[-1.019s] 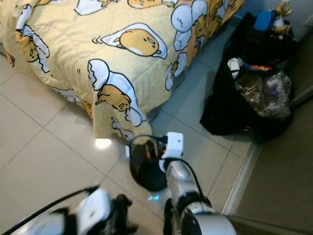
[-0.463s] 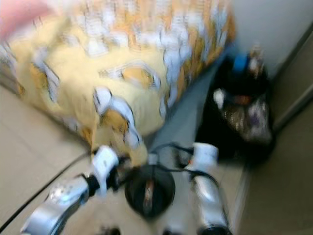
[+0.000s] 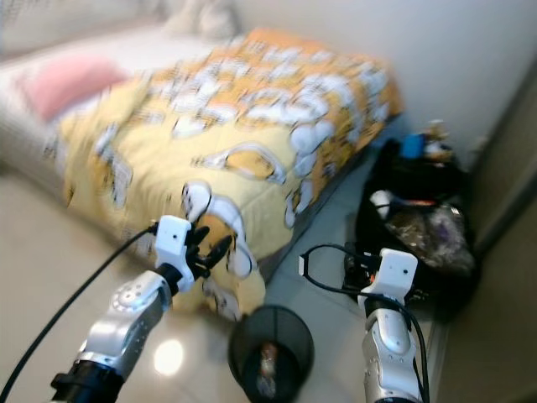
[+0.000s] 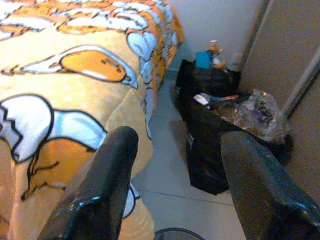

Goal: Clean up the room

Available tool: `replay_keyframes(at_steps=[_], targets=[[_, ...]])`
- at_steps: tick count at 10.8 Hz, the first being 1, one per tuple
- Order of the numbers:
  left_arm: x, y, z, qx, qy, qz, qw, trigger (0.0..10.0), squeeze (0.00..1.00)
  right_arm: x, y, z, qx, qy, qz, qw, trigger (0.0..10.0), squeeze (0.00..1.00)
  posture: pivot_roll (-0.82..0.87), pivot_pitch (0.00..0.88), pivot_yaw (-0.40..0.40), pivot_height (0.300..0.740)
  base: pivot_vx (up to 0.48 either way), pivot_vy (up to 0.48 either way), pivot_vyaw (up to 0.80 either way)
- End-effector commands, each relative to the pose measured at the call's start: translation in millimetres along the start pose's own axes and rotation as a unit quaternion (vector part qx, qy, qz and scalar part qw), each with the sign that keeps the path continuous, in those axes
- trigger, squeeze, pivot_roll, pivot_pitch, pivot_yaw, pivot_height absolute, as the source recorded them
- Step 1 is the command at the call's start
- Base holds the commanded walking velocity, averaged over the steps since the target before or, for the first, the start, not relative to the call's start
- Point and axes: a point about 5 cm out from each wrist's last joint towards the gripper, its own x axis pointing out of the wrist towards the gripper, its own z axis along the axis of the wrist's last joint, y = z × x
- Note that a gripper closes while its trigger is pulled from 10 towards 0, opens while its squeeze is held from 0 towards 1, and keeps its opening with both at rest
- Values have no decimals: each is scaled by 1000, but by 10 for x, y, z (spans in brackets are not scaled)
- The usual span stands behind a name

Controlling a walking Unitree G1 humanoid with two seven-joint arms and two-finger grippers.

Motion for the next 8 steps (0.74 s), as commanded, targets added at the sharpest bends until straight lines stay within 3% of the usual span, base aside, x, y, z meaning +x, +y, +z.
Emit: replay_keyframes(at_steps=[1, 5, 6, 7, 8], targets=[[0, 88, 21, 5, -2, 16, 1000, 10000, 0, -1, 21, -19, 2, 6, -3, 1000, 10000, 0, 91, 0, 65, 740, 0, 476, -763], [-55, 138, -98, 11, -1, 26, 1000, 10000, 0, -122, 12, -155, 1, 28, -2, 1000, 10000, 0, 107, 0, 61, 740, 0, 480, -750], [-79, 185, -98, 35, -5, 47, 998, 10000, 0, -158, 38, -174, 2, 29, 12, 1000, 10000, 0, 110, 0, 59, 740, 0, 480, 0], [-82, 219, -82, 76, -10, 78, 994, 10000, 0, -181, 47, -195, -1, 33, 16, 999, 10000, 0, 108, 0, 58, 740, 0, 0, 0], [-94, 245, 14, 83, -46, 105, 990, 10000, 0, -190, 65, -156, -4, 17, 21, 1000, 10000, 0, 106, 0, 60, 740, 0, 0, 0]])
